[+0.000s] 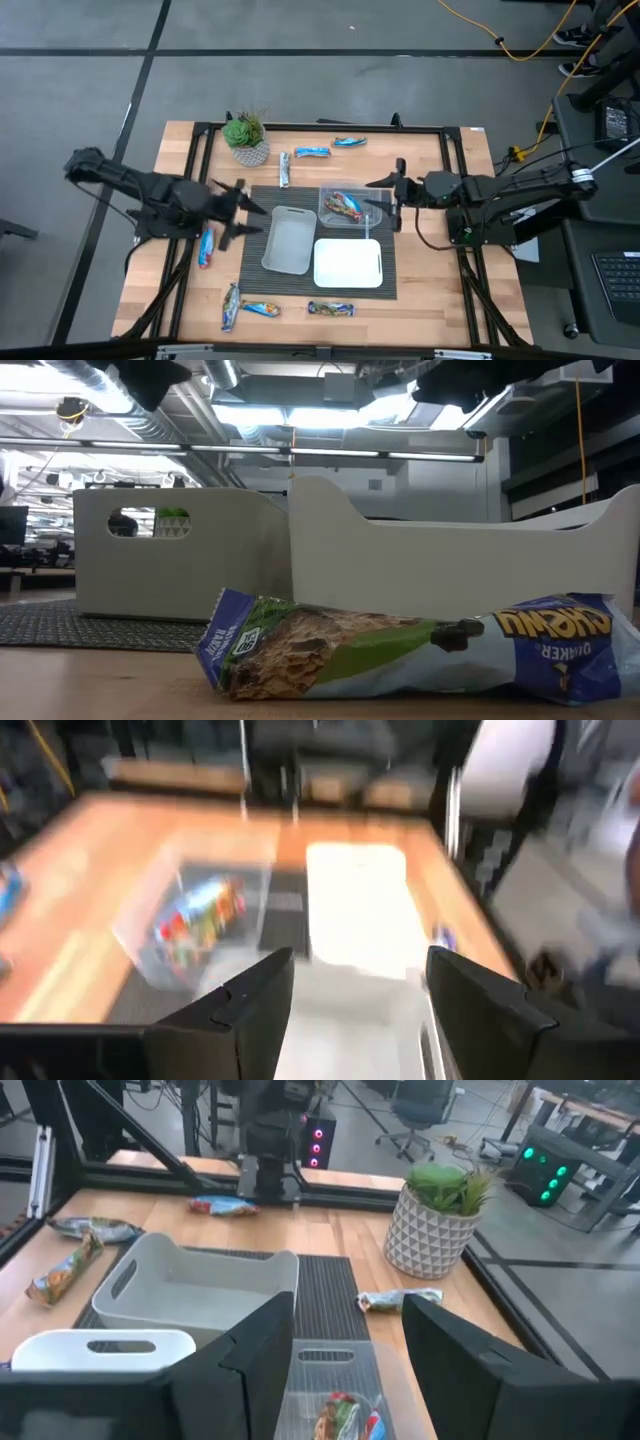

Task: Pick and place Granola Bars by type
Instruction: Put the orange granola bar into the gray bin

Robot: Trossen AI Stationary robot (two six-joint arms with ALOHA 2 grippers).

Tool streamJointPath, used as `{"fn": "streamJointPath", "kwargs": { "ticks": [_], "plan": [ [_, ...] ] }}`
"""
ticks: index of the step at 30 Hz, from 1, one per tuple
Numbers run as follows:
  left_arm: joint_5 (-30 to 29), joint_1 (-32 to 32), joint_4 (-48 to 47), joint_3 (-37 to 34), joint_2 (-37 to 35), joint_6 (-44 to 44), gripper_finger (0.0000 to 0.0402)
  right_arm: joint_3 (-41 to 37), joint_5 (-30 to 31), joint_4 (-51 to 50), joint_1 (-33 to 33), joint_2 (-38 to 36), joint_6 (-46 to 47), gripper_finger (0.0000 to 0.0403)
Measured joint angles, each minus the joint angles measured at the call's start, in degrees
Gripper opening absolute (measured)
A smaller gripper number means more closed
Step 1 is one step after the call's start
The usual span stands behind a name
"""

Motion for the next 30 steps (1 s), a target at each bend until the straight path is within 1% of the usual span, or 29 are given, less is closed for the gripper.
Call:
{"fn": "streamJointPath", "kwargs": {
  "ticks": [4,9,14,17,20,23,26,30],
  "plan": [
    [-0.16,-5.74,-3.51,5.14,10.79,-2.51,0.0221,0.0,-0.34,-0.09,0.0,1.28,0.31,0.0192],
    [-2.19,-12.11,-5.31,8.05,21.91,-8.1,0.0221,0.0,-0.38,-0.12,0.0,2.26,0.55,0.0192],
    [-6.02,-18.17,-11.07,9.71,30.79,-18.98,0.022,0.0,-0.38,-0.07,0.0,2.45,0.55,0.0192],
    [-7.01,-22.24,-16.09,11.46,35.31,-26.49,0.021,0.0,-0.34,-0.04,0.0,2.45,-0.05,0.0192],
    [-5.94,-25.75,-20.91,14.22,38.99,-33.47,0.0193,0.0,-0.32,0.06,0.0,2.45,-1.19,0.0192],
    [-4.41,-28.38,-23.2,17.17,41.15,-38.29,0.0177,0.0,-0.3,0.13,0.0,2.45,-1.39,0.0192],
    [-4.68,-30.41,-23.28,19.07,41.78,-40.27,0.0164,0.0,-0.27,0.25,0.0,2.45,-2.62,0.0192],
    [-4.22,-31.64,-22.9,19.21,41.85,-42.4,0.0154,0.0,-0.25,0.93,0.0,2.45,-2.86,0.0192]
  ]
}}
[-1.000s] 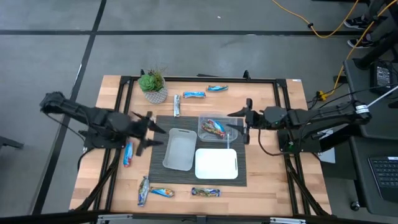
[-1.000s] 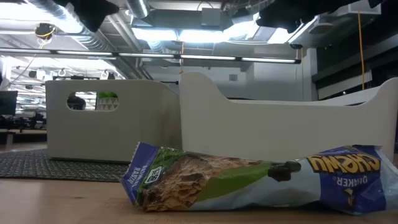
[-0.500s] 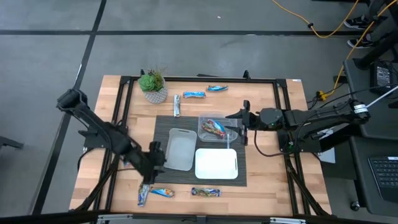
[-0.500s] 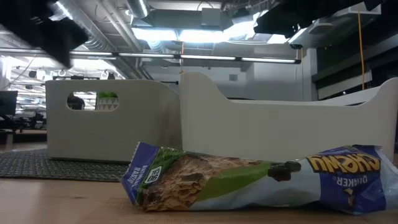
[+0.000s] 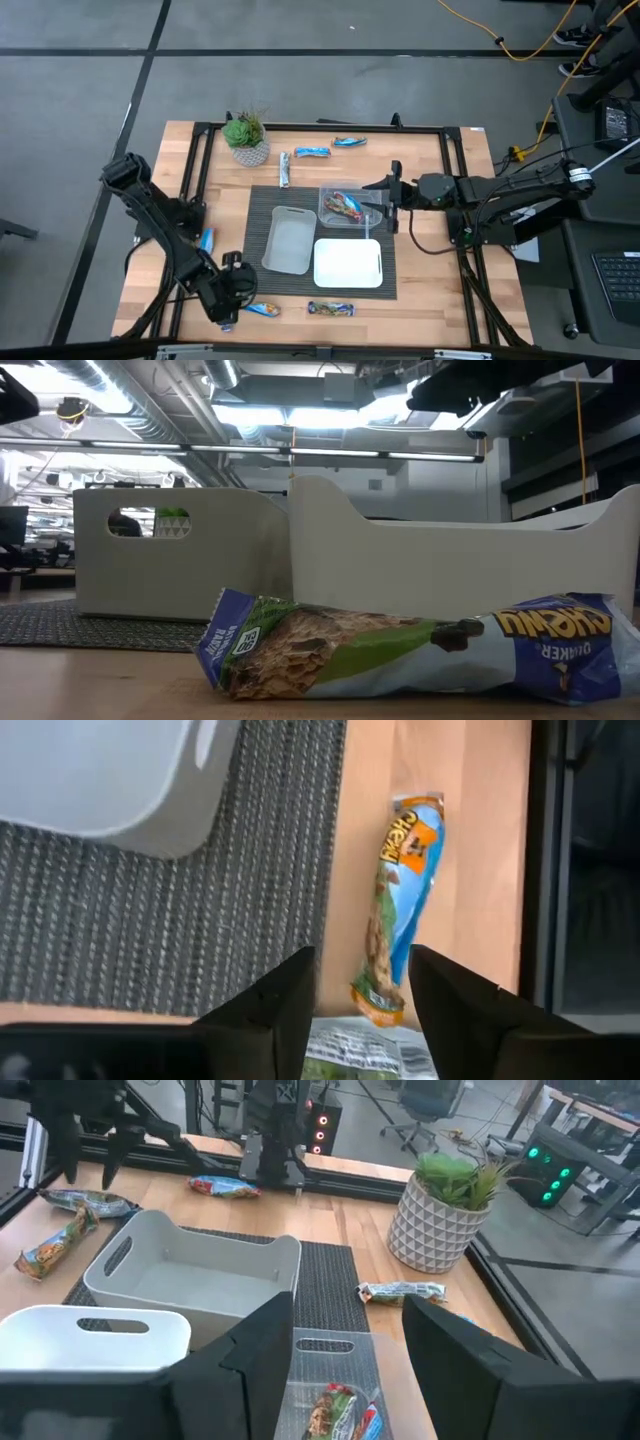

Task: Pick and place Granola Bars by type
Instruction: Put the orange granola bar into the gray bin

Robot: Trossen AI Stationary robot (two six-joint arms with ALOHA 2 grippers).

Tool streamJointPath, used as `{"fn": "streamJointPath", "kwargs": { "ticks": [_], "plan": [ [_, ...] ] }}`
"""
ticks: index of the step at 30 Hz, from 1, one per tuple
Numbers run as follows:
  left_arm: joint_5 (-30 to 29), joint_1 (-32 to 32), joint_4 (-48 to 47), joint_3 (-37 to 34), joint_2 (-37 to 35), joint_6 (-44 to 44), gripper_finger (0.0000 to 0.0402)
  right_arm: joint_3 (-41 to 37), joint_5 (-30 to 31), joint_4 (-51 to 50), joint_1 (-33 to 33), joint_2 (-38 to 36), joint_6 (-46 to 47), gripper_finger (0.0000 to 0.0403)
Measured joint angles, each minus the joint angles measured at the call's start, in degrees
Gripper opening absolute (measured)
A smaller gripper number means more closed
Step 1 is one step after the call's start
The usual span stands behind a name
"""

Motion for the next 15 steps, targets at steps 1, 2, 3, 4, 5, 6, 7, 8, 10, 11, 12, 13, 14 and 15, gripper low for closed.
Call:
{"fn": "streamJointPath", "kwargs": {
  "ticks": [1,2,3,4,5,6,7,8,10,11,12,13,14,15],
  "plan": [
    [0.04,-0.07,-0.07,0.0,0.0,-0.73,0.0152,0.0,0.0,0.16,0.0,0.0,-0.72,0.0192],
    [0.06,-0.3,-0.15,0.0,0.0,-1.35,0.0151,0.0,0.0,0.21,0.0,0.0,-1.12,0.0192],
    [0.05,-0.46,-0.15,0.0,0.0,-1.66,0.015,0.0,0.0,0.21,0.0,0.0,-1.41,0.0192],
    [0.06,-0.53,-0.11,0.0,0.0,-1.69,0.0149,0.0,0.0,0.21,0.0,0.0,-1.71,0.0192],
    [0.03,-0.58,-0.05,0.0,0.0,-1.58,0.0149,0.0,0.01,0.21,0.0,0.0,-2.12,0.0192],
    [-0.17,-0.58,0.05,0.0,0.0,-1.52,0.0149,0.0,0.03,0.23,0.0,0.0,-2.39,0.0192],
    [-0.39,-0.6,0.18,0.0,0.0,-1.55,0.0149,0.0,0.03,0.26,0.0,0.0,-2.5,0.0192],
    [-0.55,-0.71,0.43,0.0,0.12,-1.55,0.0149,0.0,0.03,0.32,0.0,0.0,-2.58,0.0192],
    [-1.64,-1.04,1.03,0.0,0.63,-1.36,0.015,0.0,0.03,0.34,0.0,0.0,-2.66,0.0192],
    [-2.3,-1.26,1.42,-0.02,0.99,-0.82,0.0149,0.0,0.03,0.38,-0.04,0.0,-2.75,0.0192],
    [-2.71,-1.43,2.02,-0.02,1.43,0.05,0.0149,0.0,0.03,0.49,-0.13,0.0,-2.9,0.0192],
    [-2.85,-1.51,2.42,-0.02,1.99,0.74,0.0148,0.0,0.03,0.61,-0.15,0.0,-3.23,0.0192],
    [-2.91,-1.52,2.5,-0.02,2.61,1.2,0.0148,0.0,0.03,0.69,-0.15,0.0,-3.79,0.0192],
    [-3.08,-1.45,2.54,-0.02,3.34,1.46,0.0148,0.01,0.05,0.77,-0.15,0.0,-4.1,0.0192]
  ]
}}
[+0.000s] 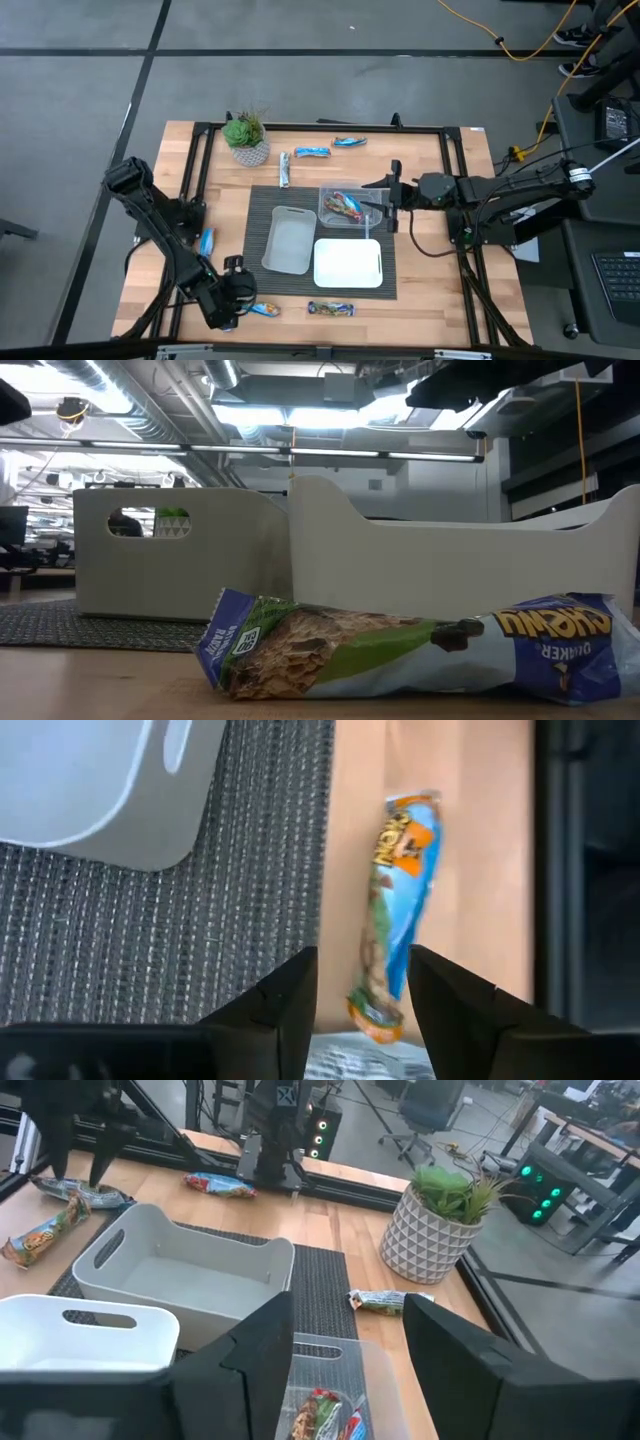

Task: Pick and place Granola Bars by type
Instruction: Put the orange granola bar into the gray bin

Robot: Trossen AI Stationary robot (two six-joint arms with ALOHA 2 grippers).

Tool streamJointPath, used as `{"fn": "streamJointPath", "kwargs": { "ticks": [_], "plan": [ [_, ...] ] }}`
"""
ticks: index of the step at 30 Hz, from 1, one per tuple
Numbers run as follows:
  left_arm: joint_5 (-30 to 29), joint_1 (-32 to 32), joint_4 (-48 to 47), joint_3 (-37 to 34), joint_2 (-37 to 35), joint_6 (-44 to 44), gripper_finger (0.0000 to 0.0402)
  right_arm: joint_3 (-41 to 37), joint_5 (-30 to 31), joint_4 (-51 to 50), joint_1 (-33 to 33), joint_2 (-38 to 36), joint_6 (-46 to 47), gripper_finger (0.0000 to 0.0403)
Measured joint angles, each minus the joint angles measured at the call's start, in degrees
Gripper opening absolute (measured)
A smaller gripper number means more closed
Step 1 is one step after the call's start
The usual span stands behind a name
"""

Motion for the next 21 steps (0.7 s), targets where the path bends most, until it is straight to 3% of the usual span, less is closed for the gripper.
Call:
{"fn": "streamJointPath", "kwargs": {
  "ticks": [8,17,21],
  "plan": [
    [-0.09,2.08,0.97,-0.02,4.76,-4.87,0.0148,0.02,0.0,-0.04,0.0,0.0,-0.1,0.0192],
    [10.78,2.29,0.77,0.24,8.36,-8.64,0.0149,0.02,-0.01,-1.38,0.0,0.0,2.32,0.0192],
    [10.26,1.63,-0.28,3.61,7.99,-9.42,0.0158,0.02,0.0,-1.43,-0.02,0.0,3.74,0.0192]
  ]
}}
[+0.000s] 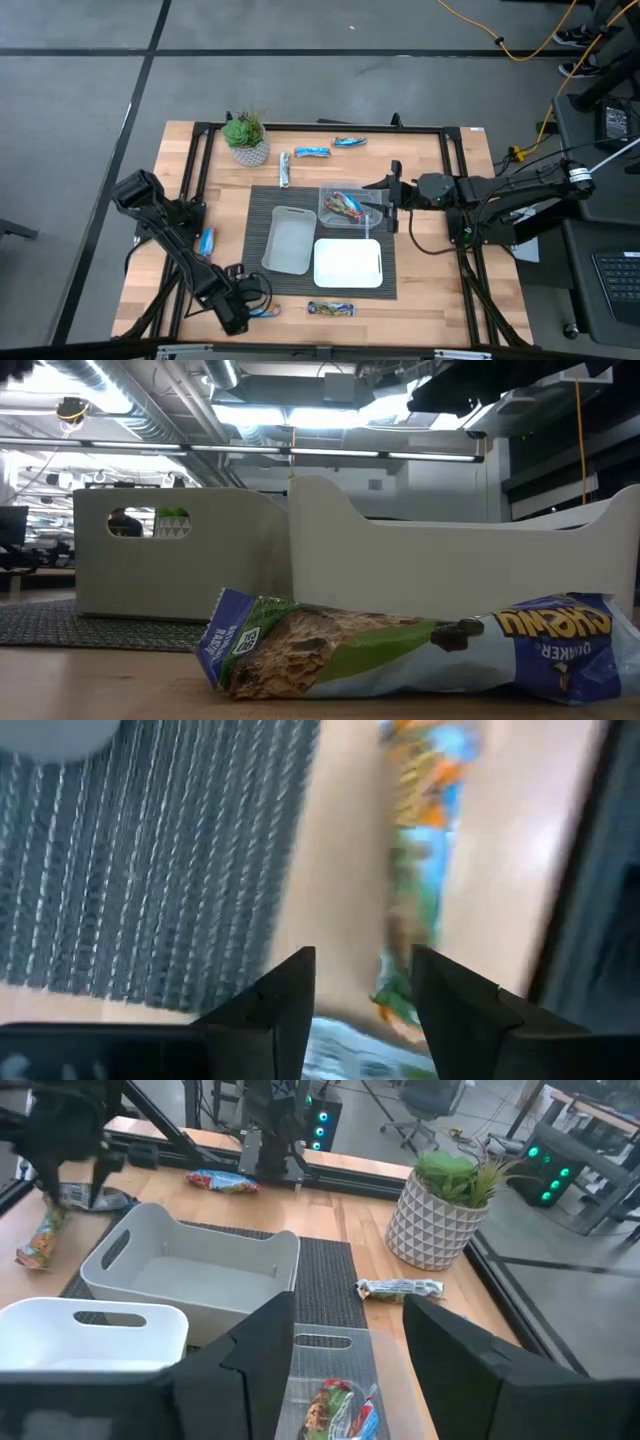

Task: Pick and place Granola Bars by type
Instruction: Put the orange granola bar into the gray bin

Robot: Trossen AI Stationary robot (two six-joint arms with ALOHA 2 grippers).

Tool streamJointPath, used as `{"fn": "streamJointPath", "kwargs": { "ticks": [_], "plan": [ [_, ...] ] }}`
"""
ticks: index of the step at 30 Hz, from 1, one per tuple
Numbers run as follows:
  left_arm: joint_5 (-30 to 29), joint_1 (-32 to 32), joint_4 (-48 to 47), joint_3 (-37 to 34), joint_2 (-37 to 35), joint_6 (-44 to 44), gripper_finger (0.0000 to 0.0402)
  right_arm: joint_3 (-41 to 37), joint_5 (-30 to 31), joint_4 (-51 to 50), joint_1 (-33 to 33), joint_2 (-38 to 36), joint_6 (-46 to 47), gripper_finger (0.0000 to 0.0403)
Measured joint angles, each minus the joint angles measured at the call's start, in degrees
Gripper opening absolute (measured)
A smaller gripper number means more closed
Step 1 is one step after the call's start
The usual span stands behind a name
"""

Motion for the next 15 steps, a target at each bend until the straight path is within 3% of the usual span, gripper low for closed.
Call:
{"fn": "streamJointPath", "kwargs": {
  "ticks": [5,15],
  "plan": [
    [-0.92,-0.65,-9.84,5.6,-0.4,-0.52,0.0179,0.0,0.0,-0.4,0.02,0.0,1.18,0.0192],
    [-3.6,-0.96,-8.11,6.54,1.82,-0.46,0.0251,0.0,0.0,-0.41,0.0,0.0,2.09,0.0192]
  ]
}}
